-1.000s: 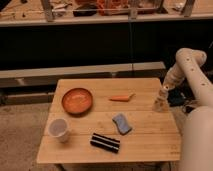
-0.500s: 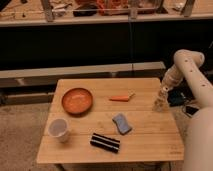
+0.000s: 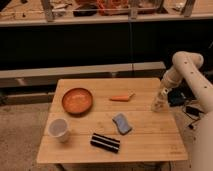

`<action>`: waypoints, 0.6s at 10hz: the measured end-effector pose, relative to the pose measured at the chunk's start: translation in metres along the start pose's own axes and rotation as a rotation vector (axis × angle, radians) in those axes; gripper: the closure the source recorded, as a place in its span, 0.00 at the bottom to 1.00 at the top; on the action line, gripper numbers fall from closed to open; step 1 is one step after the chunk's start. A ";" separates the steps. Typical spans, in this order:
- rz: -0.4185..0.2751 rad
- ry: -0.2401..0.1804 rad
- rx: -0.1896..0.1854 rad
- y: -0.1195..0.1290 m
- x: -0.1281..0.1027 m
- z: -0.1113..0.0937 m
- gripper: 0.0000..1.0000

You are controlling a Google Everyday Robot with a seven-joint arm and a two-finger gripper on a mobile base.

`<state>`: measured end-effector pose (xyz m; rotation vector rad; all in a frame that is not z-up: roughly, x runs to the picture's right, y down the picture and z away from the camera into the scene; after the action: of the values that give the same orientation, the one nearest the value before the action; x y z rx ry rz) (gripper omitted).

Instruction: Knock the bottle over

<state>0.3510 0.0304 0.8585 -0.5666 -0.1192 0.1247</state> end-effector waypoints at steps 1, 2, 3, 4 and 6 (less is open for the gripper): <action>-0.001 0.000 0.001 0.008 0.001 -0.002 1.00; -0.008 -0.003 0.001 0.010 -0.003 -0.002 1.00; -0.015 -0.005 0.002 0.011 -0.007 -0.003 1.00; -0.026 -0.012 0.003 0.014 -0.015 -0.004 1.00; -0.033 -0.010 0.005 0.023 -0.018 -0.007 1.00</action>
<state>0.3321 0.0430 0.8387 -0.5586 -0.1382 0.0959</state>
